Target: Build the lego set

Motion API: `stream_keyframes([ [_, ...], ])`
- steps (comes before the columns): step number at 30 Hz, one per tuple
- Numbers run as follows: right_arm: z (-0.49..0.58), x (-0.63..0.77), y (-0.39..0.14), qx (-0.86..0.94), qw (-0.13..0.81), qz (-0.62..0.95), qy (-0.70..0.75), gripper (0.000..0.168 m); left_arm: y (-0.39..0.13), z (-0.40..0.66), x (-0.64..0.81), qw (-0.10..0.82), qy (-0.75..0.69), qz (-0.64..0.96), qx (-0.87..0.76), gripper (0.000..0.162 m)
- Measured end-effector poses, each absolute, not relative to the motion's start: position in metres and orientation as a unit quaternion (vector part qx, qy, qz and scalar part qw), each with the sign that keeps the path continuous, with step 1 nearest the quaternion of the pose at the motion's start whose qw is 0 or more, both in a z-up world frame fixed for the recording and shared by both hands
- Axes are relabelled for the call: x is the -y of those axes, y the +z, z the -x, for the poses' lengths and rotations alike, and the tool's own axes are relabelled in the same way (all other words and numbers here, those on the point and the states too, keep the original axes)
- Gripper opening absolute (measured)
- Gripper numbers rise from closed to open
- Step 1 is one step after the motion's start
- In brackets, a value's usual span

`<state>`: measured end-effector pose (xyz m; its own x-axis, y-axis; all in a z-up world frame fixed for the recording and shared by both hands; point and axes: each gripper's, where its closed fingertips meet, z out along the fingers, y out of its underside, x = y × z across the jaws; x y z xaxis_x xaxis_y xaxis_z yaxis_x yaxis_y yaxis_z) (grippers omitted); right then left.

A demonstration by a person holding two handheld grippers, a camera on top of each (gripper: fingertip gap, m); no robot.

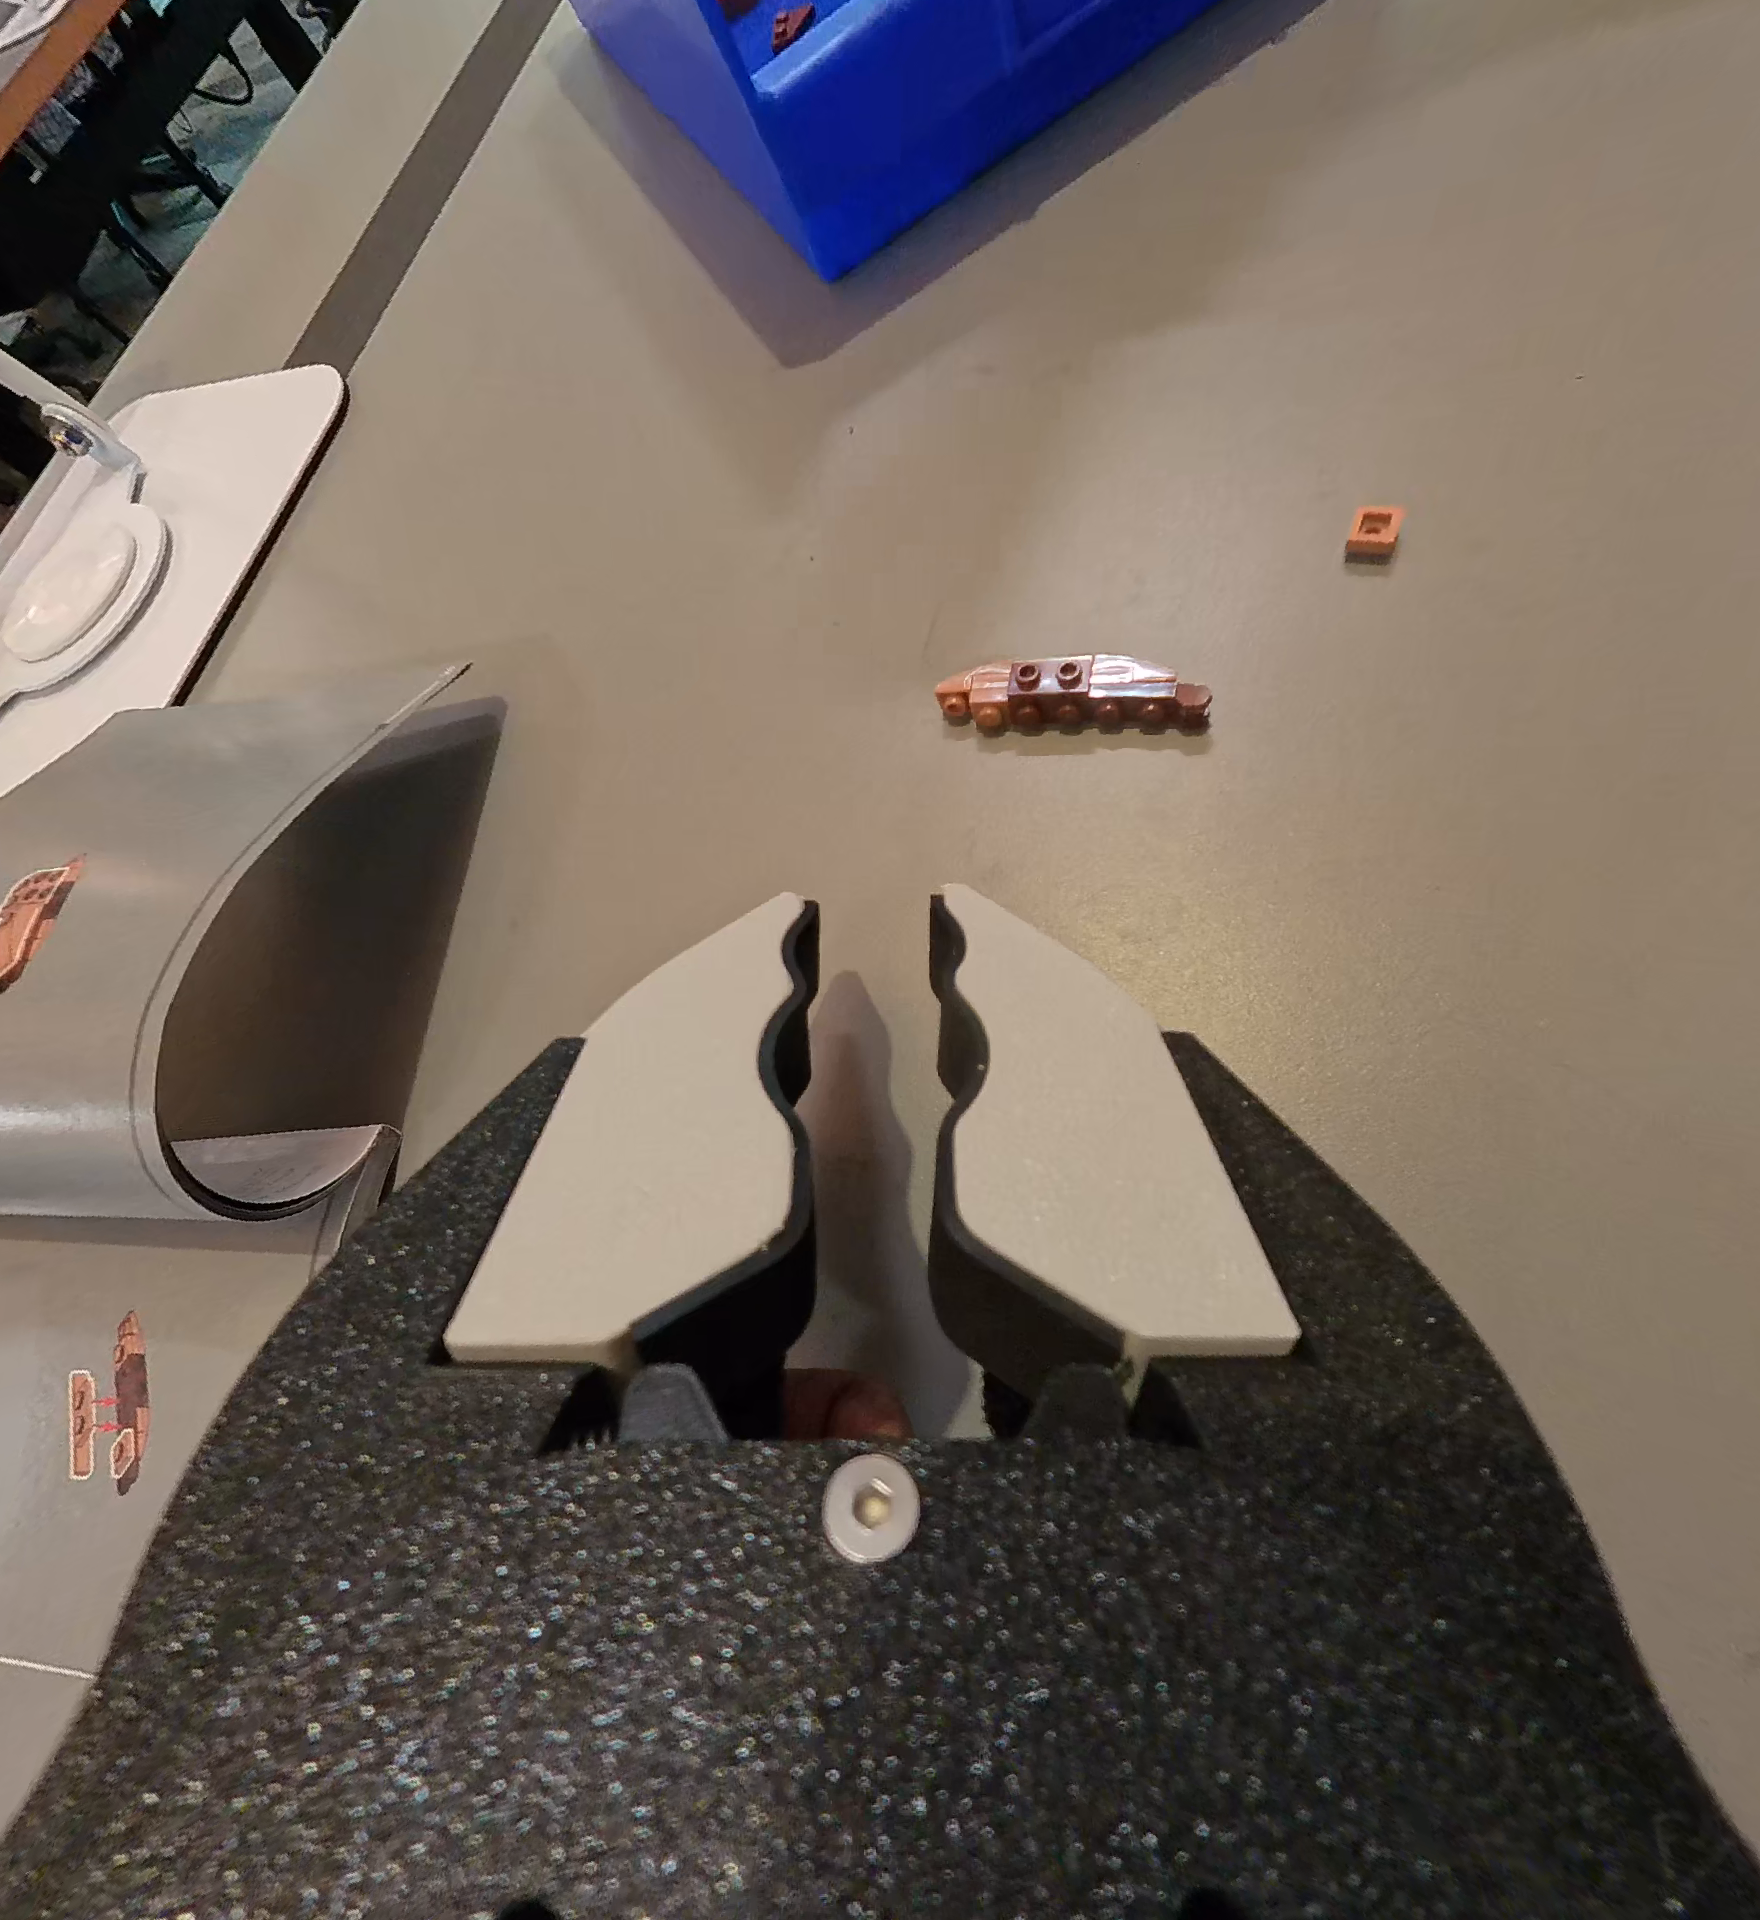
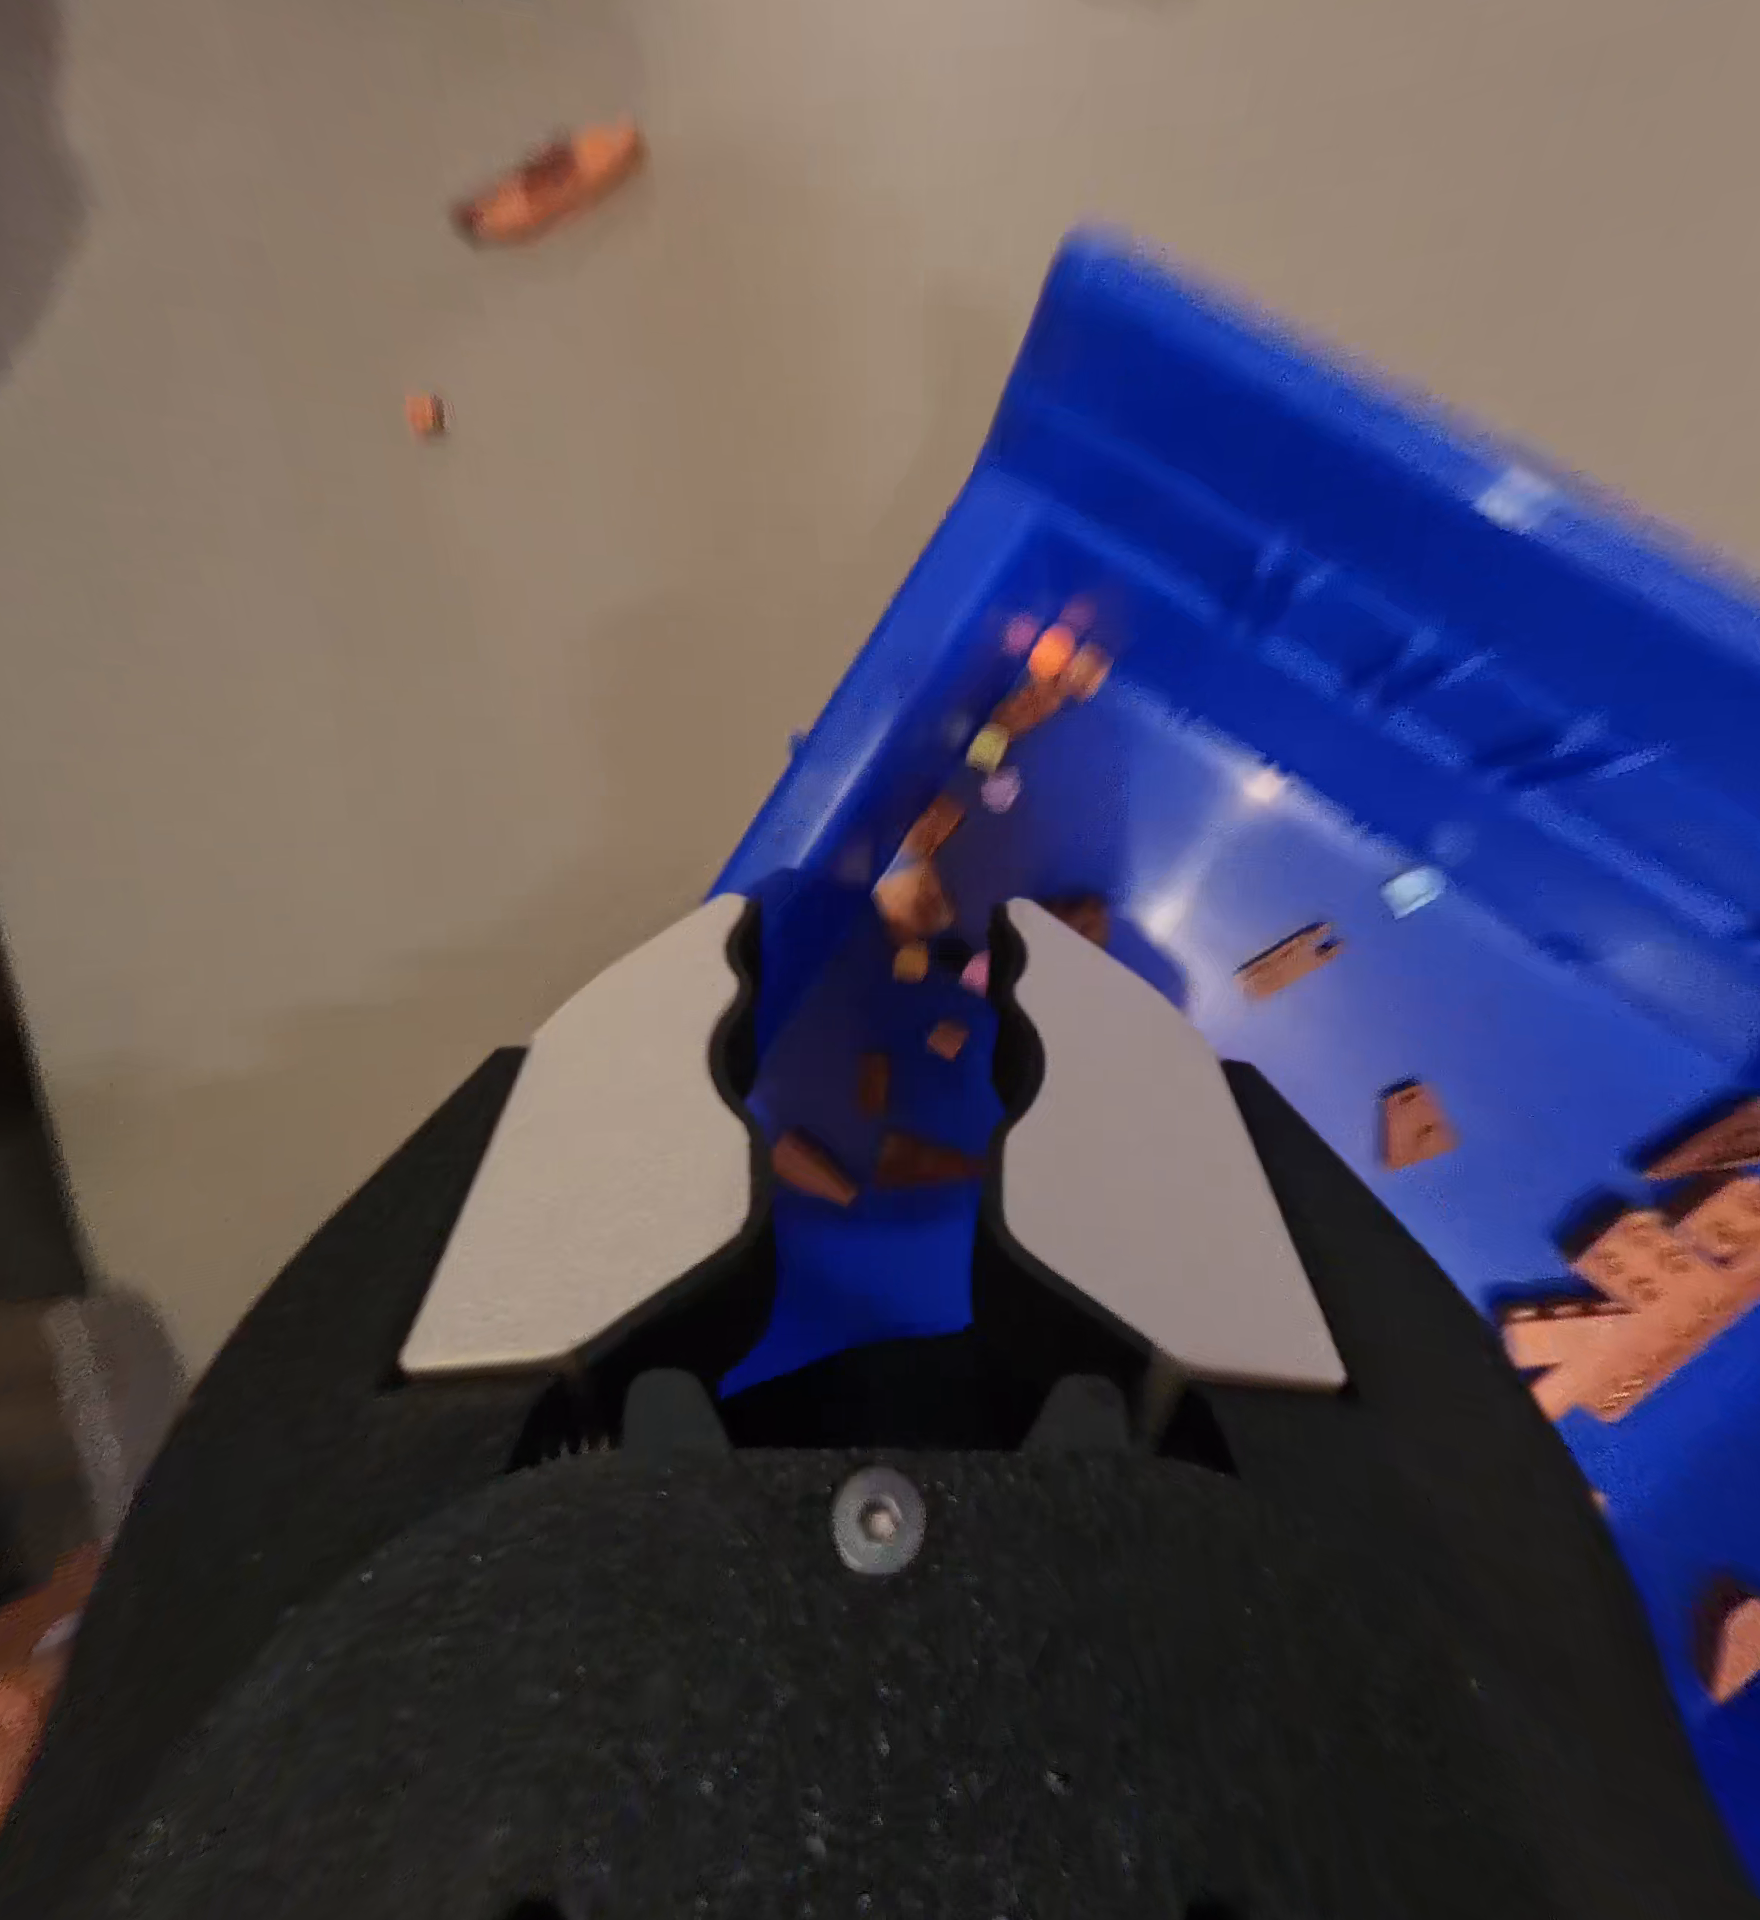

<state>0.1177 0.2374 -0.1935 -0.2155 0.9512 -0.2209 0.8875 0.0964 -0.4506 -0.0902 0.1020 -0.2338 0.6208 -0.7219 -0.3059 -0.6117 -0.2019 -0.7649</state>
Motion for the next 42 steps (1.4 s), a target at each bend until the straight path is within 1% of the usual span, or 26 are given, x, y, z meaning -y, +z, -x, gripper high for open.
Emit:
stream_keyframes([
  [1, -0.128, -0.234, -0.201, 0.751, 0.025, 0.617, 0.232, 0.049, -0.234, 0.090, -0.102, 0.461, -0.060, 0.773, -0.431, 0.020],
  [2, -0.130, -0.240, -0.201, 0.762, 0.041, 0.611, 0.213, 0.053, -0.234, 0.090, -0.102, 0.462, -0.059, 0.773, -0.432, 0.020],
  [3, -0.123, -0.248, -0.195, 0.754, 0.080, 0.615, 0.214, 0.048, -0.234, 0.090, -0.102, 0.462, -0.059, 0.772, -0.432, 0.020],
  [4, -0.121, -0.251, -0.193, 0.742, 0.090, 0.626, 0.221, 0.039, -0.234, 0.090, -0.102, 0.462, -0.059, 0.772, -0.432, 0.020],
  [6, -0.132, -0.243, -0.202, 0.755, 0.036, 0.621, 0.208, 0.049, -0.234, 0.090, -0.102, 0.461, -0.060, 0.773, -0.431, 0.020],
  [7, -0.132, -0.247, -0.201, 0.762, 0.055, 0.613, 0.200, 0.049, -0.234, 0.090, -0.102, 0.462, -0.060, 0.773, -0.432, 0.020],
  [8, -0.128, -0.255, -0.198, 0.756, 0.088, 0.618, 0.197, 0.042, -0.234, 0.090, -0.102, 0.462, -0.059, 0.772, -0.432, 0.020],
  [10, -0.136, -0.256, -0.203, 0.753, 0.056, 0.627, 0.190, 0.049, -0.234, 0.090, -0.102, 0.462, -0.059, 0.773, -0.432, 0.020],
  [11, -0.135, -0.258, -0.198, 0.755, 0.071, 0.623, 0.193, 0.049, -0.234, 0.090, -0.102, 0.462, -0.059, 0.772, -0.432, 0.020],
  [13, -0.125, -0.264, -0.184, 0.745, 0.126, 0.620, 0.212, 0.034, -0.234, 0.090, -0.101, 0.463, -0.058, 0.771, -0.433, 0.020],
  [15, -0.140, -0.264, -0.192, 0.771, 0.087, 0.611, 0.160, 0.051, -0.234, 0.090, -0.102, 0.461, -0.060, 0.773, -0.432, 0.020],
  [16, -0.132, -0.266, -0.180, 0.768, 0.122, 0.603, 0.177, 0.050, -0.234, 0.090, -0.101, 0.462, -0.059, 0.772, -0.432, 0.020],
  [17, -0.119, -0.266, -0.165, 0.744, 0.163, 0.610, 0.221, 0.030, -0.234, 0.090, -0.101, 0.463, -0.058, 0.771, -0.433, 0.020],
  [18, -0.122, -0.260, -0.170, 0.742, 0.131, 0.616, 0.230, 0.021, -0.234, 0.090, -0.101, 0.462, -0.058, 0.772, -0.433, 0.020],
  [19, -0.139, -0.260, -0.189, 0.767, 0.075, 0.614, 0.171, 0.038, -0.234, 0.090, -0.101, 0.461, -0.059, 0.772, -0.432, 0.020],
  [20, -0.149, -0.273, -0.198, 0.787, 0.078, 0.604, 0.100, 0.054, -0.234, 0.090, -0.101, 0.462, -0.059, 0.772, -0.432, 0.020],
  [21, -0.140, -0.283, -0.191, 0.781, 0.137, 0.601, 0.101, 0.051, -0.234, 0.090, -0.101, 0.462, -0.058, 0.772, -0.433, 0.020],
  [22, -0.129, -0.278, -0.182, 0.755, 0.151, 0.616, 0.167, 0.037, -0.234, 0.090, -0.101, 0.463, -0.057, 0.771, -0.434, 0.019],
  [23, -0.130, -0.269, -0.185, 0.743, 0.111, 0.629, 0.201, 0.038, -0.234, 0.090, -0.101, 0.463, -0.057, 0.771, -0.434, 0.019],
  [24, -0.137, -0.269, -0.193, 0.752, 0.091, 0.628, 0.175, 0.046, -0.234, 0.090, -0.101, 0.463, -0.057, 0.771, -0.433, 0.019],
  [25, -0.139, -0.273, -0.194, 0.765, 0.107, 0.617, 0.152, 0.053, -0.234, 0.090, -0.101, 0.463, -0.057, 0.771, -0.433, 0.019],
  [26, -0.133, -0.272, -0.188, 0.762, 0.132, 0.611, 0.170, 0.051, -0.234, 0.090, -0.101, 0.463, -0.057, 0.771, -0.433, 0.019],
  [28, -0.129, -0.268, -0.182, 0.739, 0.121, 0.629, 0.210, 0.049, -0.234, 0.090, -0.101, 0.463, -0.058, 0.771, -0.433, 0.019],
  [31, -0.145, -0.281, -0.190, 0.751, 0.122, 0.632, 0.150, 0.051, -0.234, 0.090, -0.101, 0.463, -0.057, 0.771, -0.434, 0.019],
  [37, -0.169, -0.277, -0.207, 0.786, 0.059, 0.610, 0.083, 0.042, -0.234, 0.090, -0.101, 0.463, -0.057, 0.771, -0.434, 0.019],
  [42, -0.181, -0.267, -0.229, 0.801, -0.017, 0.598, 0.033, 0.040, -0.234, 0.090, -0.101, 0.463, -0.057, 0.771, -0.434, 0.019],
])
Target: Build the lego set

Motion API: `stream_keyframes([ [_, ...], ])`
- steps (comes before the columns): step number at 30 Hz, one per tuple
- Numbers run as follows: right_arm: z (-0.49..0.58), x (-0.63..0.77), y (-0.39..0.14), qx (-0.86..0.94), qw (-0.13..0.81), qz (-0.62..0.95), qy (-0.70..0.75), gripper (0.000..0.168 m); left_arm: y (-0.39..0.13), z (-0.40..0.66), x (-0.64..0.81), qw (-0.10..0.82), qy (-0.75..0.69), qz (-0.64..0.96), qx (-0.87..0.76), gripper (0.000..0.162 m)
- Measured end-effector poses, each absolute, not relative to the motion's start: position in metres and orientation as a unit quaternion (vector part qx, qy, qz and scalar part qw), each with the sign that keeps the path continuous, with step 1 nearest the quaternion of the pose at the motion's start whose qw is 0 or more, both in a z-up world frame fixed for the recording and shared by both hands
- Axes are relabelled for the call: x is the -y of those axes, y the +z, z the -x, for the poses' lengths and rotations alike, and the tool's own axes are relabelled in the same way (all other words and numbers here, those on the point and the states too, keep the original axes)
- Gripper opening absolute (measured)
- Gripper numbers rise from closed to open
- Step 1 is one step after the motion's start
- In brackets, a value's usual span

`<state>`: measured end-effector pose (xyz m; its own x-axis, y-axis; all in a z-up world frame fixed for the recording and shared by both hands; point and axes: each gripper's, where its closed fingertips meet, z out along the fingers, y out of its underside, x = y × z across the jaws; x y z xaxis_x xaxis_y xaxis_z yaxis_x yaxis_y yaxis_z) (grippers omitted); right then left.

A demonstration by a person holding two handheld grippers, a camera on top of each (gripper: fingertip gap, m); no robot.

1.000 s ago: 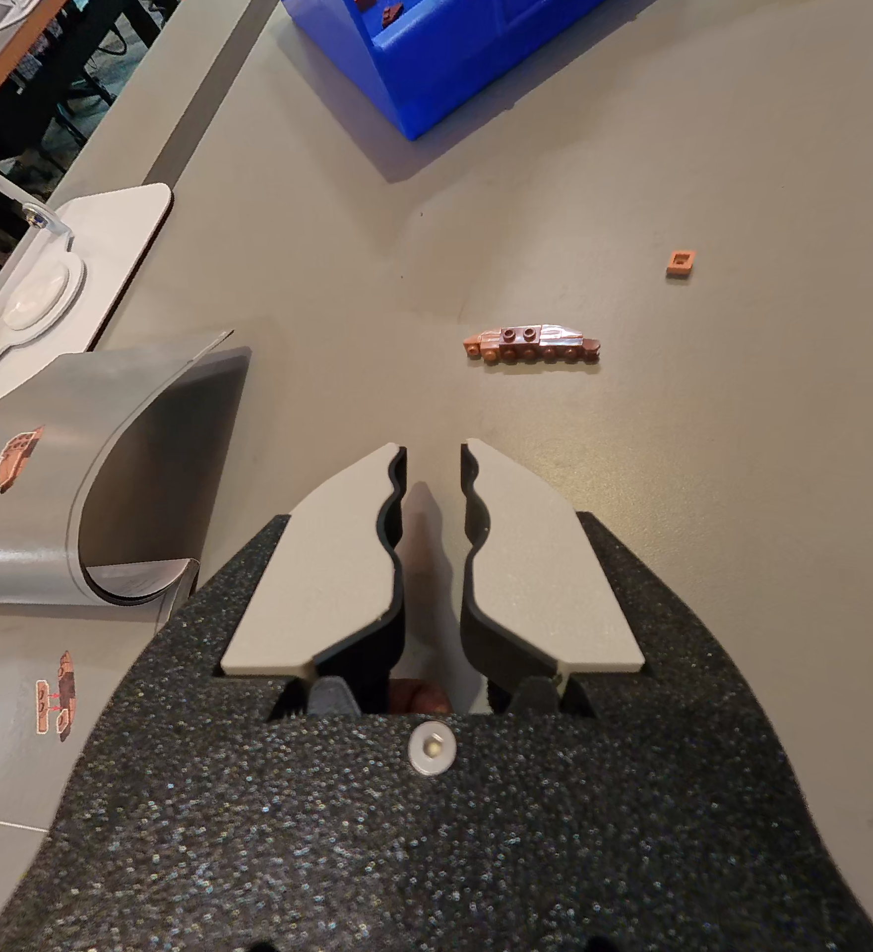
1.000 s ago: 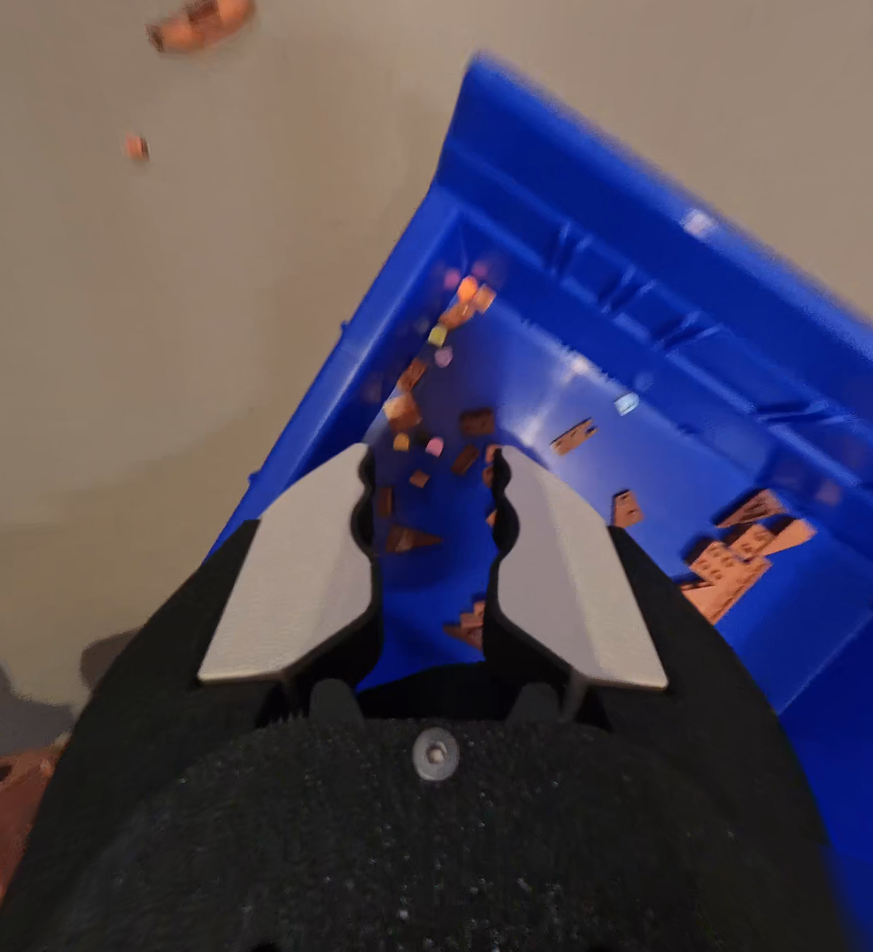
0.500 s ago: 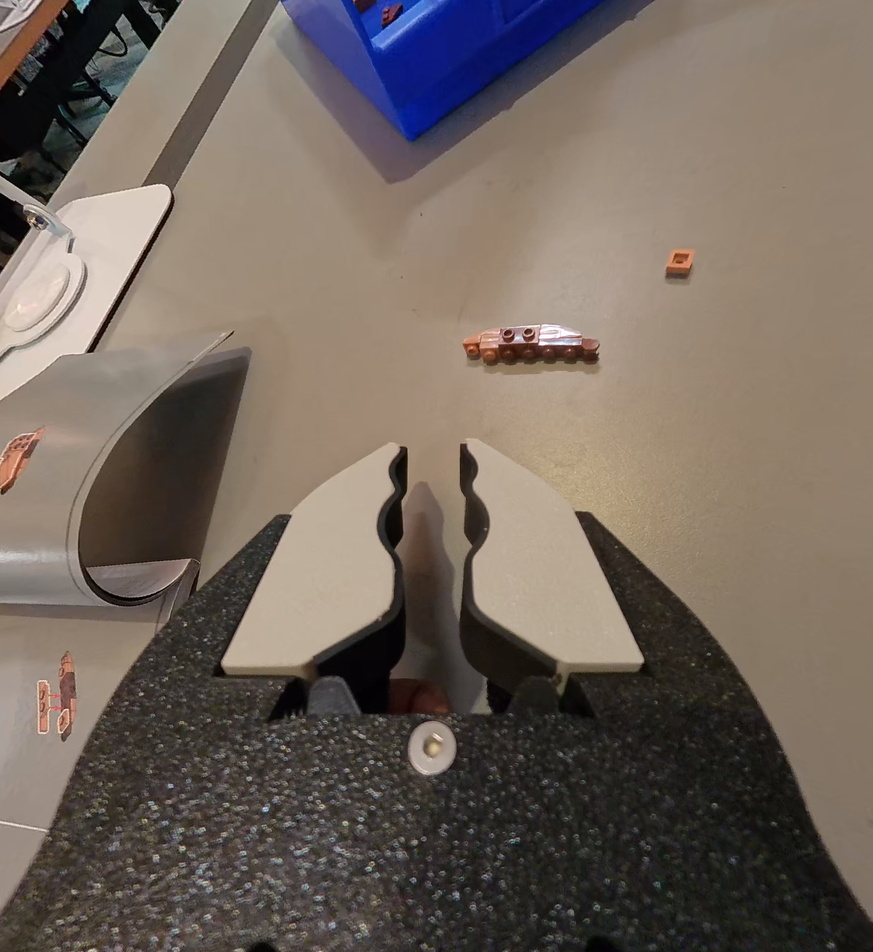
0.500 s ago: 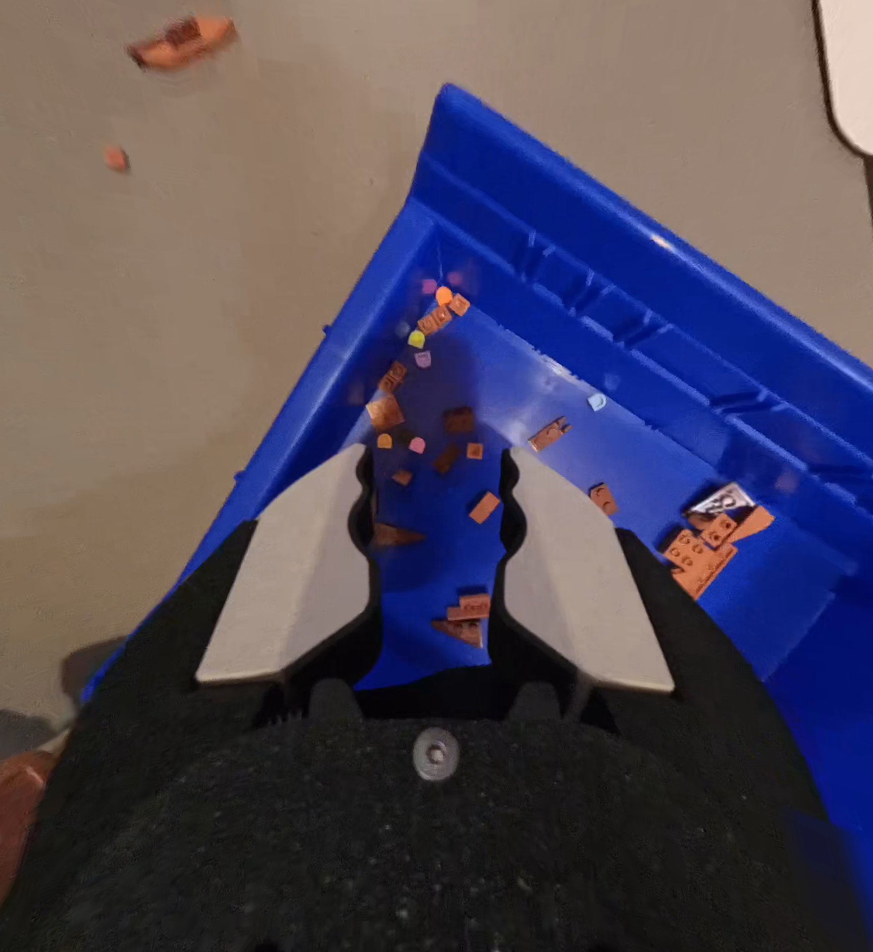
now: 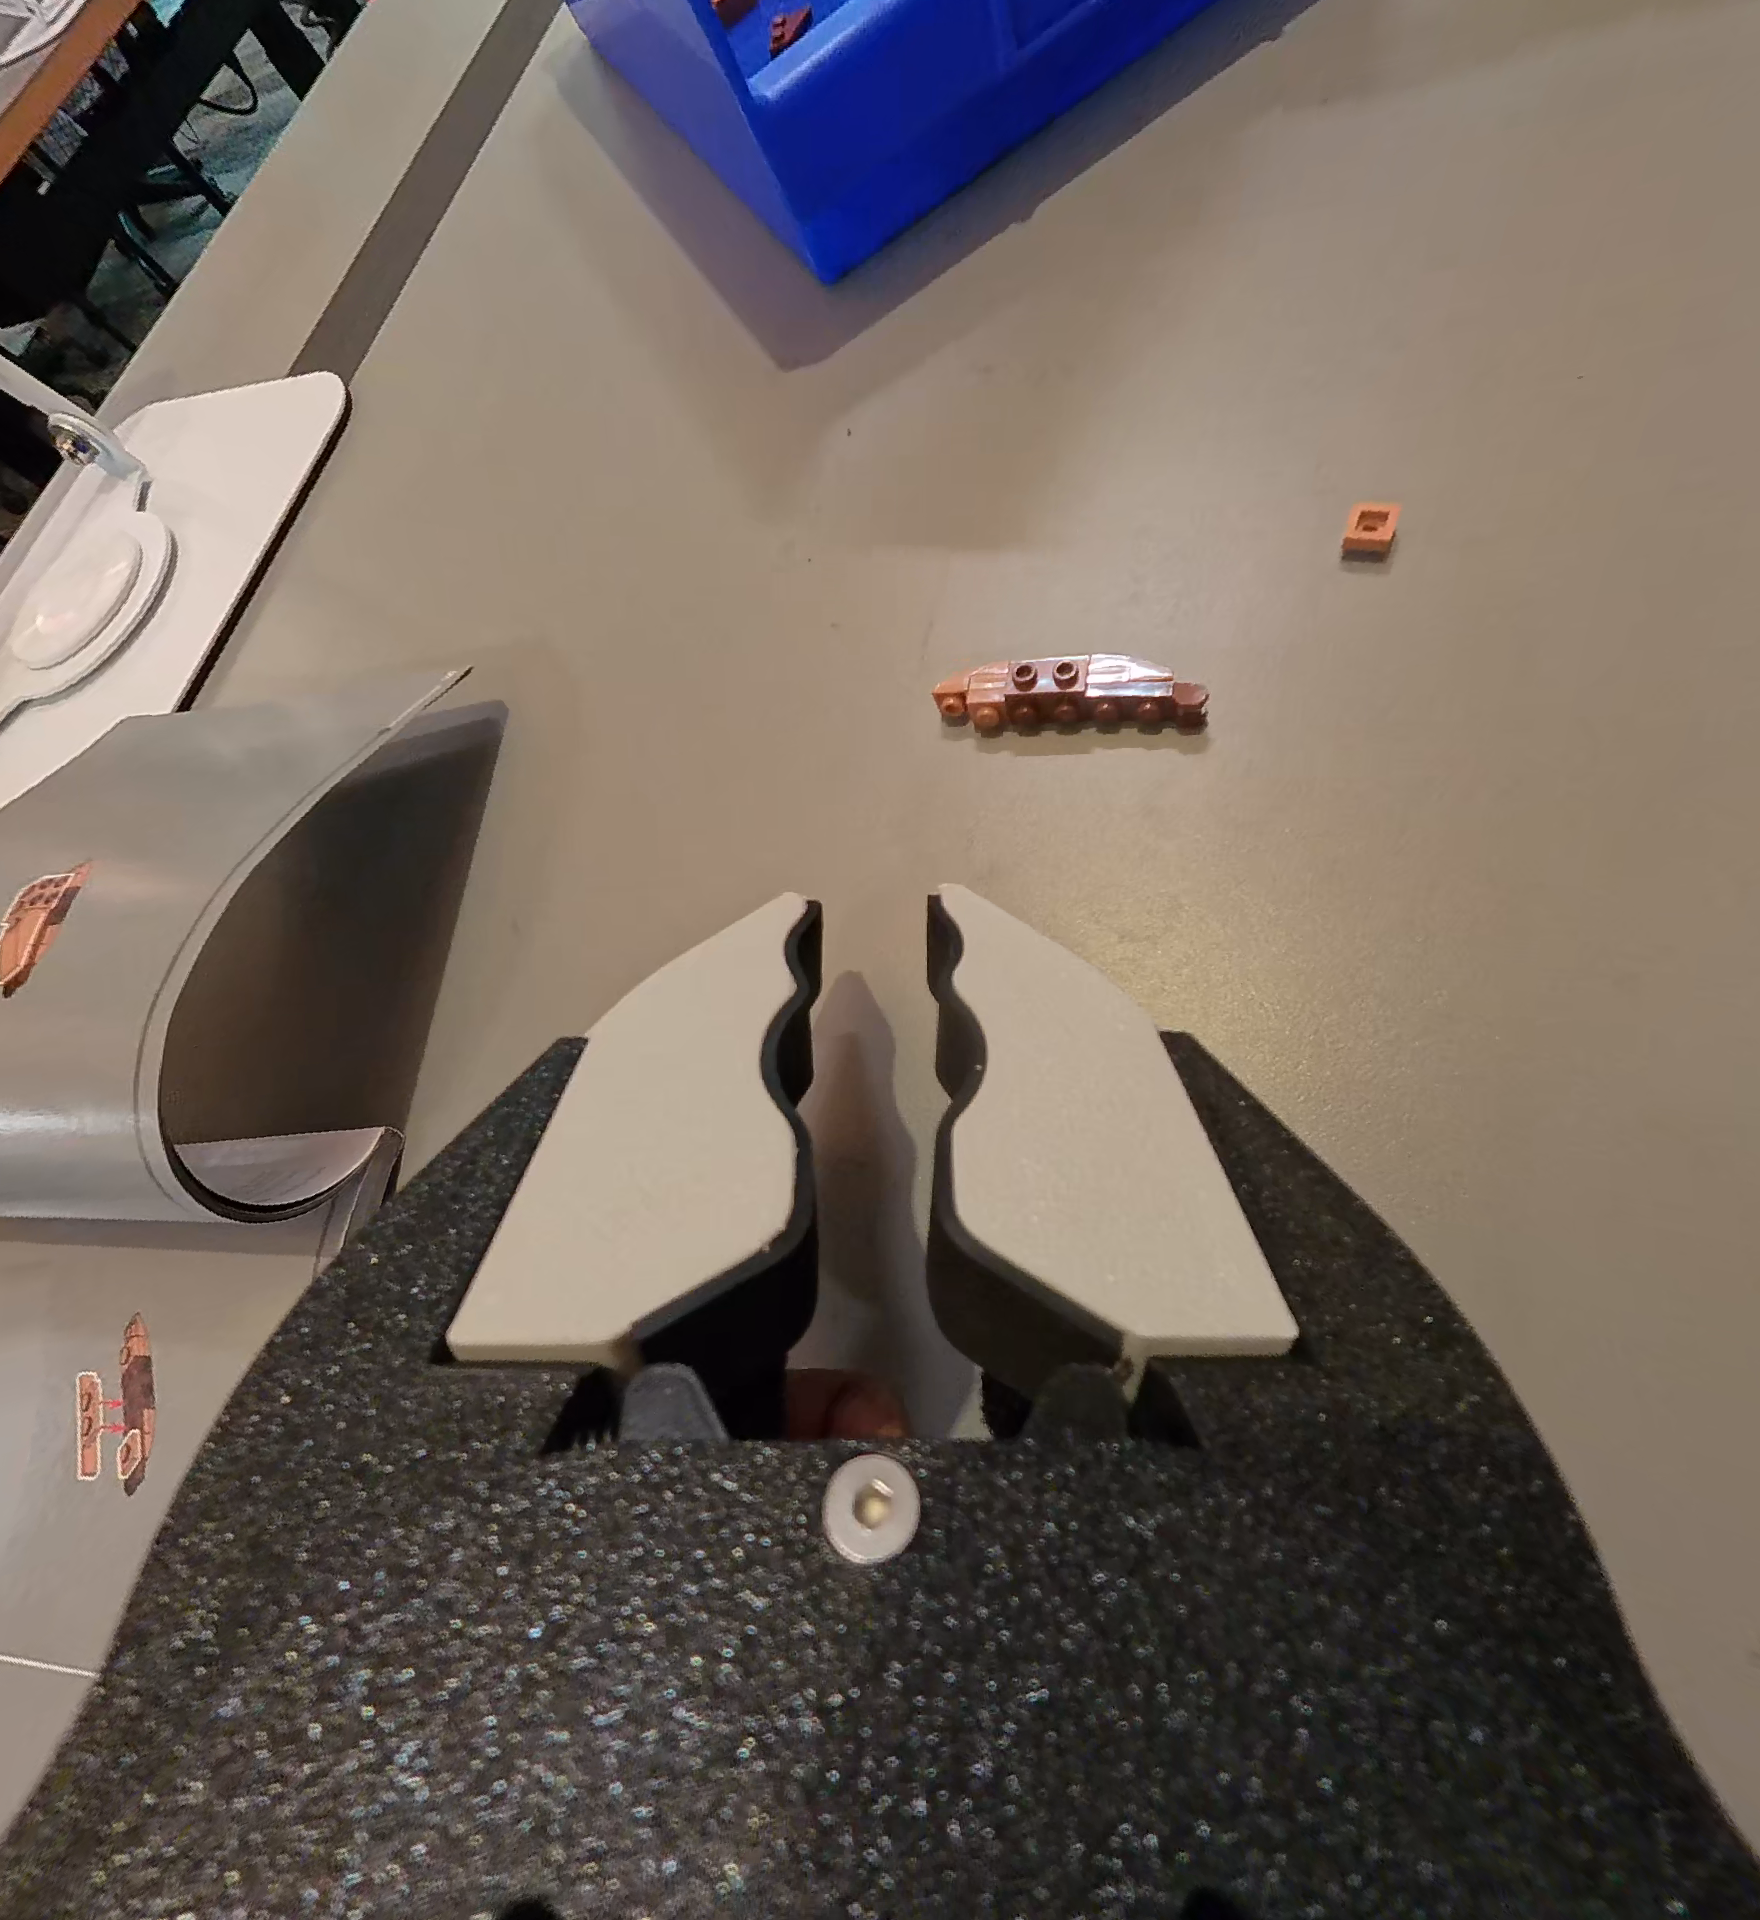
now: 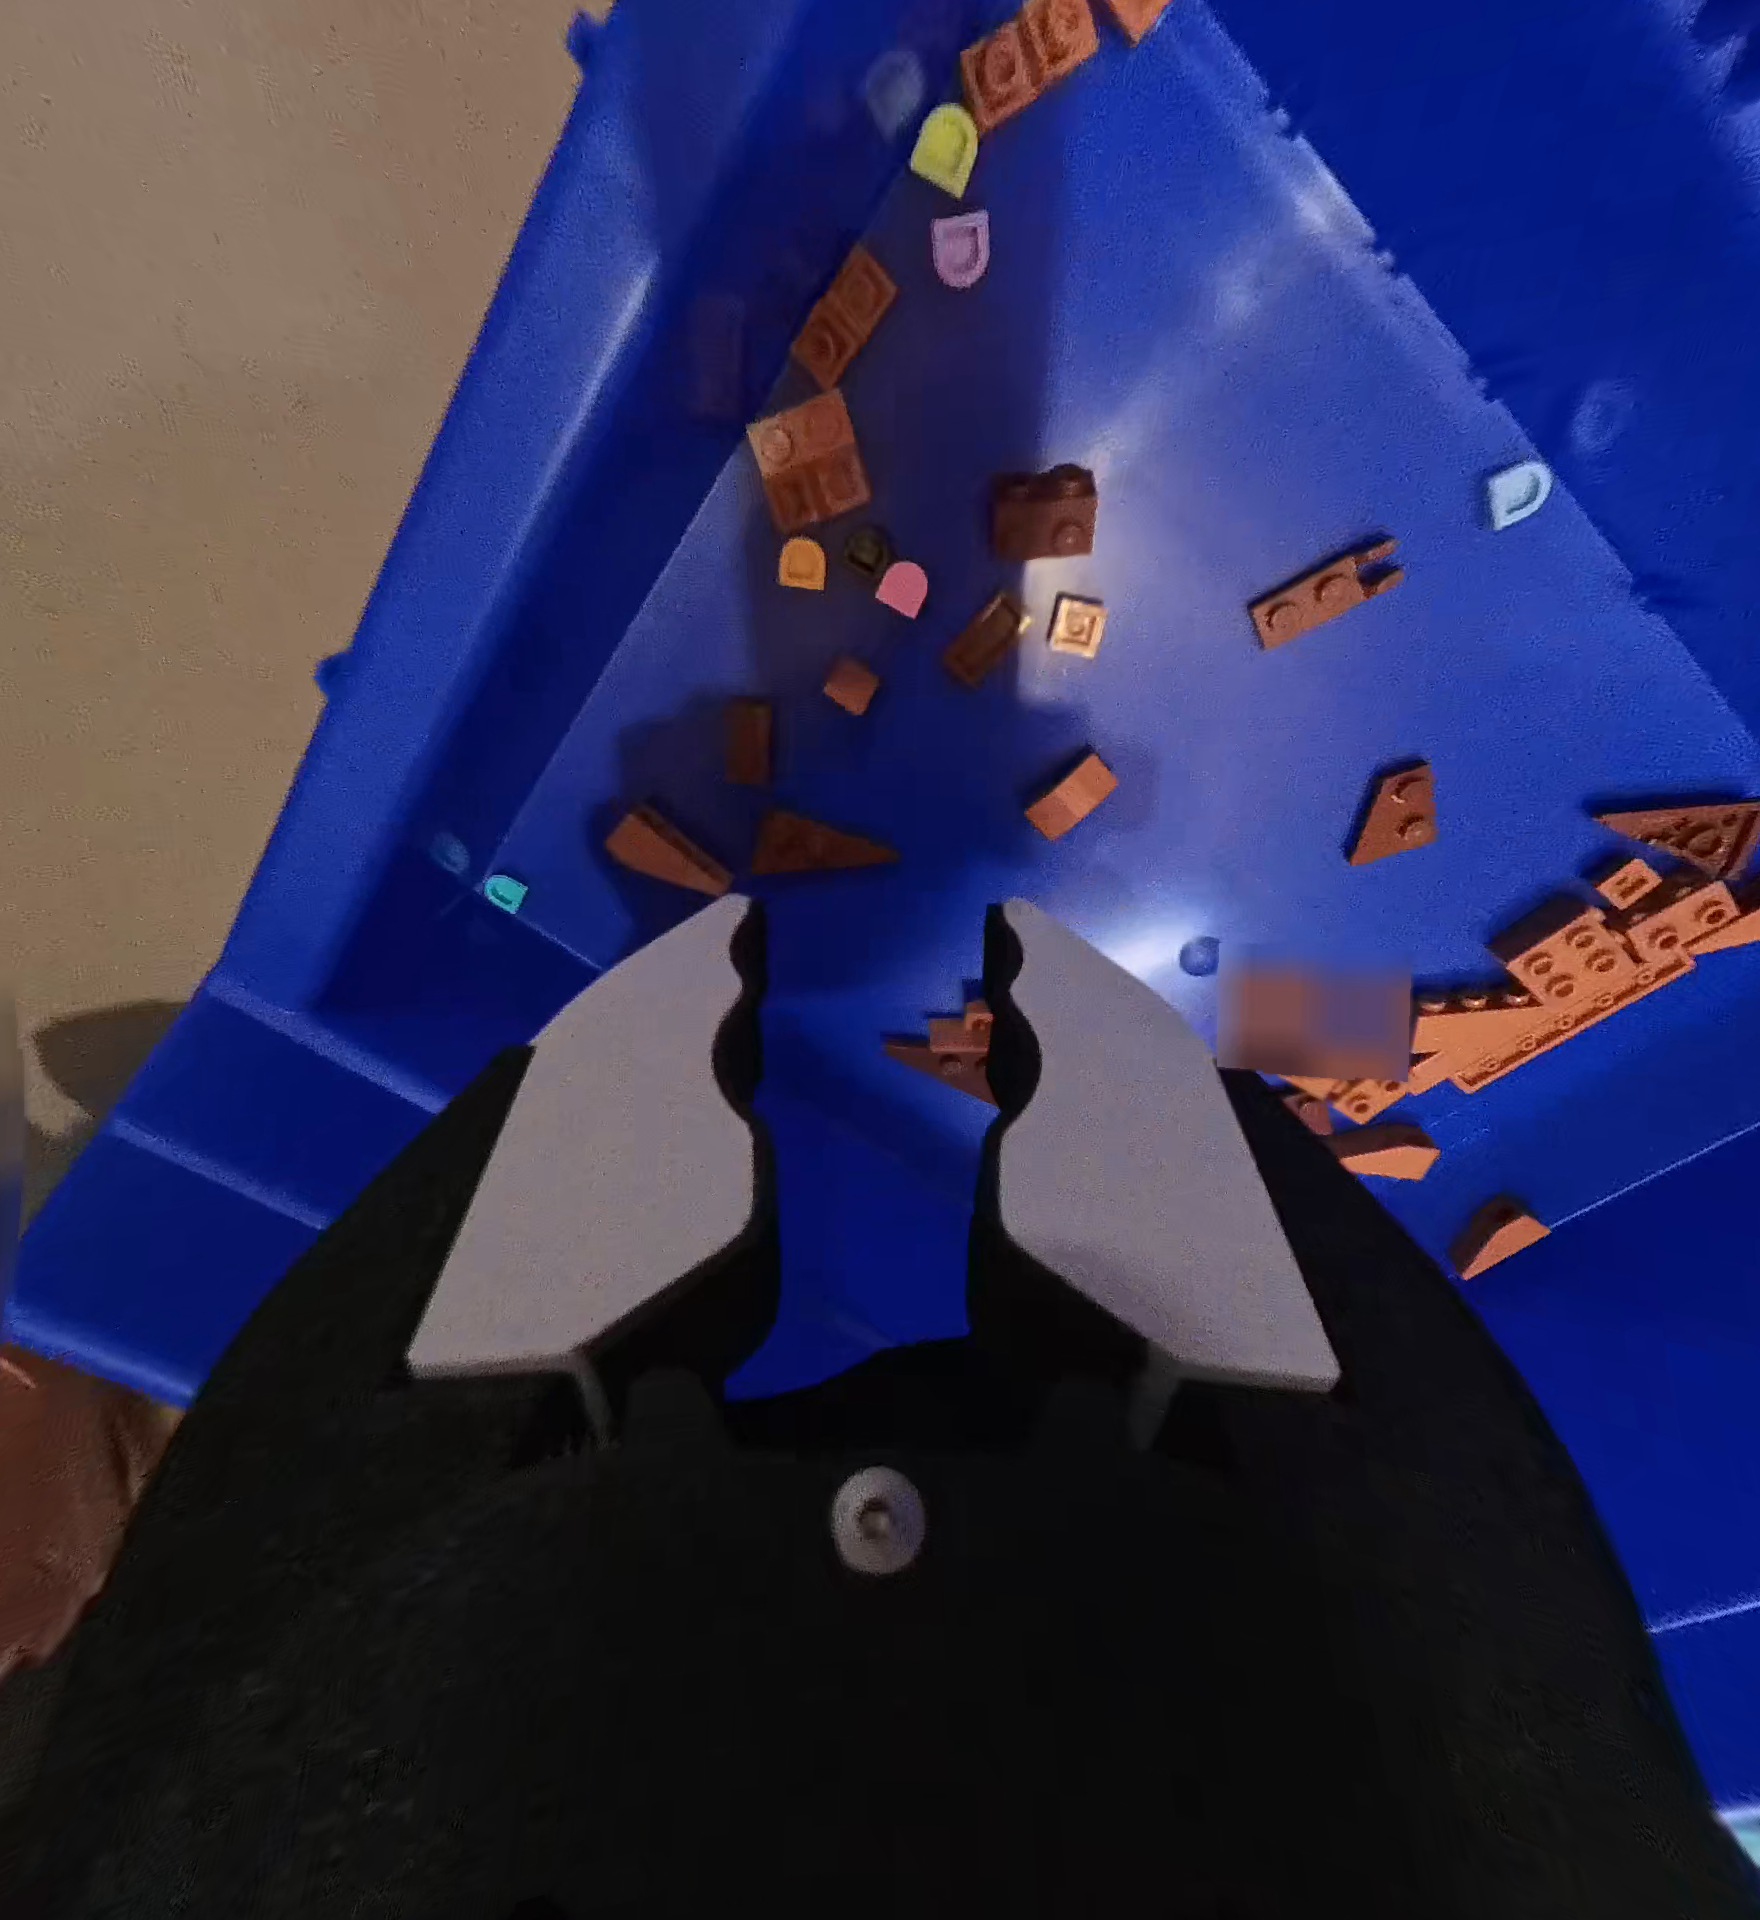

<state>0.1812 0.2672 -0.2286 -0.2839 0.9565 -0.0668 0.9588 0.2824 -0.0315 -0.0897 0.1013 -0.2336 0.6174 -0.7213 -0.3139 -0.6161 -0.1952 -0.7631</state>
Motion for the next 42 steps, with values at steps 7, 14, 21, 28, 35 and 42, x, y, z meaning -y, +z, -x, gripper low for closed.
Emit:
stream_keyframes([
  [7, -0.207, -0.312, -0.224, -0.786, 0.023, -0.613, 0.077, 0.038, -0.234, 0.089, -0.101, 0.464, -0.054, 0.769, -0.436, 0.019],
  [14, -0.217, -0.307, -0.237, -0.793, 0.067, -0.601, 0.078, 0.036, -0.234, 0.089, -0.101, 0.464, -0.055, 0.769, -0.436, 0.018],
  [21, -0.213, -0.305, -0.250, -0.791, 0.081, -0.601, 0.081, 0.035, -0.233, 0.090, -0.101, 0.464, -0.055, 0.769, -0.436, 0.018],
  [28, -0.216, -0.302, -0.249, -0.786, 0.078, -0.606, 0.094, 0.027, -0.233, 0.089, -0.101, 0.465, -0.053, 0.767, -0.438, 0.018],
  [35, -0.206, -0.293, -0.234, -0.791, 0.043, -0.604, 0.081, 0.027, -0.233, 0.089, -0.101, 0.465, -0.053, 0.768, -0.437, 0.018],
  [42, -0.125, -0.228, -0.156, -0.785, -0.123, -0.605, -0.057, 0.026, -0.232, 0.089, -0.100, 0.468, -0.054, 0.765, -0.439, 0.020],
])
